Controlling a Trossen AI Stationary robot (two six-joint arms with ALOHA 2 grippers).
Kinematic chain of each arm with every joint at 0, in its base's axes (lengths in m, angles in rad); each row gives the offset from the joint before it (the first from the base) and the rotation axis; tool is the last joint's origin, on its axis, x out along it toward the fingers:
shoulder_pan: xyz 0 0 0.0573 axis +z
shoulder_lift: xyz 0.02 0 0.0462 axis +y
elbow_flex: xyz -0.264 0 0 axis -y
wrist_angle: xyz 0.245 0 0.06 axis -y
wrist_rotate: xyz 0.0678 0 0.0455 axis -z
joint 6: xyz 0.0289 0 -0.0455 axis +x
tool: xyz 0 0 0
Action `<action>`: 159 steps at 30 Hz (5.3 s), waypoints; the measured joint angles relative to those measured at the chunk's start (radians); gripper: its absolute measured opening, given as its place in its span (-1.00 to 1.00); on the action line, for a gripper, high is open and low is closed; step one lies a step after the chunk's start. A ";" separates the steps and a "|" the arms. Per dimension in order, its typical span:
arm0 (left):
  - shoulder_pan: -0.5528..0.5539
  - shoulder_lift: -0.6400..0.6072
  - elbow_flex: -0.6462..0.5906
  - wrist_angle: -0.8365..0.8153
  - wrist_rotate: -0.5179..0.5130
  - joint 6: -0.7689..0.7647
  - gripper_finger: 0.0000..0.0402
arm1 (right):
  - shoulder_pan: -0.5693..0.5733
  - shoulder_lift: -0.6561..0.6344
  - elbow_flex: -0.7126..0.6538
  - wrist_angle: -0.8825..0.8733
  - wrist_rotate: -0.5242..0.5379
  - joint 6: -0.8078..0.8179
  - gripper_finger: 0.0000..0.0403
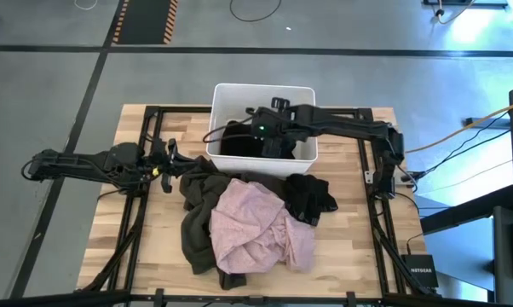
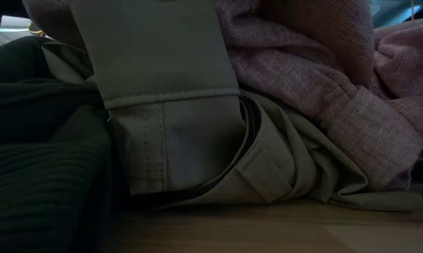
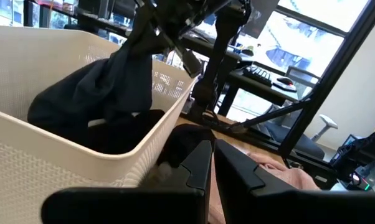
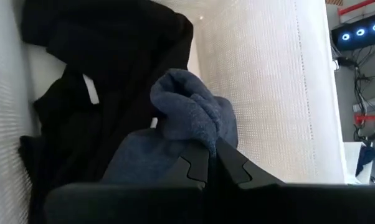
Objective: Sort clothes
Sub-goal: Put the blue boxer into the white laundry bin, then put the black boxer into the white laundry bin
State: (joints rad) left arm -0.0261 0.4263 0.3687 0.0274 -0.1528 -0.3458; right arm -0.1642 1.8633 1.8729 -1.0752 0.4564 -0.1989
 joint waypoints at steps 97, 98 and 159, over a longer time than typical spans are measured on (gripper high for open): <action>0.001 0.000 0.000 0.088 -0.016 0.092 -0.92 | 0.575 -0.575 -1.089 0.337 -0.047 0.897 0.12; 0.001 0.000 0.000 0.087 -0.016 0.092 -0.92 | 0.558 -0.574 -1.096 0.352 -0.050 0.876 0.12; 0.000 0.000 0.000 0.058 -0.016 0.046 -0.92 | 0.466 -0.648 -0.789 0.341 -0.019 0.623 -0.97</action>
State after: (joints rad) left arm -0.0257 0.4263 0.3683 0.0856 -0.1688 -0.2995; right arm 0.3016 1.2148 1.0840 -0.7345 0.4370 0.4243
